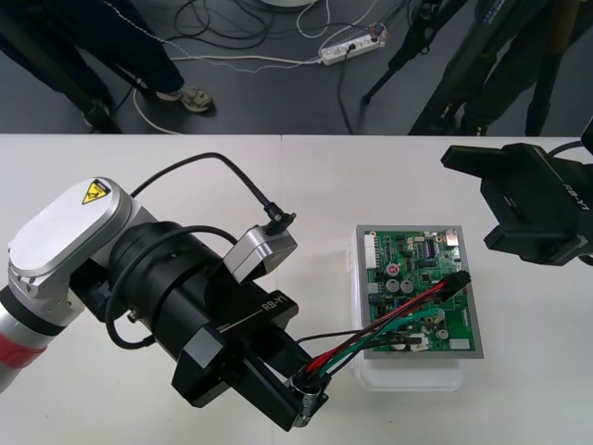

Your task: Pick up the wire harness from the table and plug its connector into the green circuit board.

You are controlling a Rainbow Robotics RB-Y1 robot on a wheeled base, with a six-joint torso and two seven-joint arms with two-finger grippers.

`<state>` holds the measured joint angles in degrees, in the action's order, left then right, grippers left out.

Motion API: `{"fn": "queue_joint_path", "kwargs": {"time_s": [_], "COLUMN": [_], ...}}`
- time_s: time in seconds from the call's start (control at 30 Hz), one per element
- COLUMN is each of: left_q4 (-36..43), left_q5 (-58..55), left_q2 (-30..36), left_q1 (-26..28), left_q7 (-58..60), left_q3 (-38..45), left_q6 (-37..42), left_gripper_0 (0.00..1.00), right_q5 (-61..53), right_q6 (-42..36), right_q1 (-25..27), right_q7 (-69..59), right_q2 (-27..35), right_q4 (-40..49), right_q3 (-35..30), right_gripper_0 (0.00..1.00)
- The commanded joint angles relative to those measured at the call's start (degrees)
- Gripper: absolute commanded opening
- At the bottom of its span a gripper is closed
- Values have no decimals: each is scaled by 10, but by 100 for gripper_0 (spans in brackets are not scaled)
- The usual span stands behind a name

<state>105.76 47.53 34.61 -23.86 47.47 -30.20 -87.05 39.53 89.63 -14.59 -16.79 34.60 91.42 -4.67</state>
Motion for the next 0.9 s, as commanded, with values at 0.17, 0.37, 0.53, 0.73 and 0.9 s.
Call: {"fn": "queue_joint_path", "kwargs": {"time_s": [0.17,0.37,0.53,0.73,0.9], "left_q4": [4,5,5,4,4], "left_q5": [-11,-11,-11,-11,-11], "left_q2": [-15,-12,-12,-12,-13], "left_q1": [-22,-19,-19,-18,-19], "left_q7": [43,47,48,48,48], "left_q3": [-9,-10,-11,-11,-11], "left_q6": [25,25,21,21,22], "left_gripper_0": [0,0,0,0,0], "right_q5": [-54,-72,-72,-76,-79], "right_q6": [4,4,4,4,4], "right_q1": [26,39,45,44,45], "right_q7": [-5,-7,-9,-12,-18], "right_q2": [46,50,48,35,26], "right_q4": [42,60,87,108,118], "right_q3": [38,53,53,54,63], "right_gripper_0": [100,100,100,100,100]}}
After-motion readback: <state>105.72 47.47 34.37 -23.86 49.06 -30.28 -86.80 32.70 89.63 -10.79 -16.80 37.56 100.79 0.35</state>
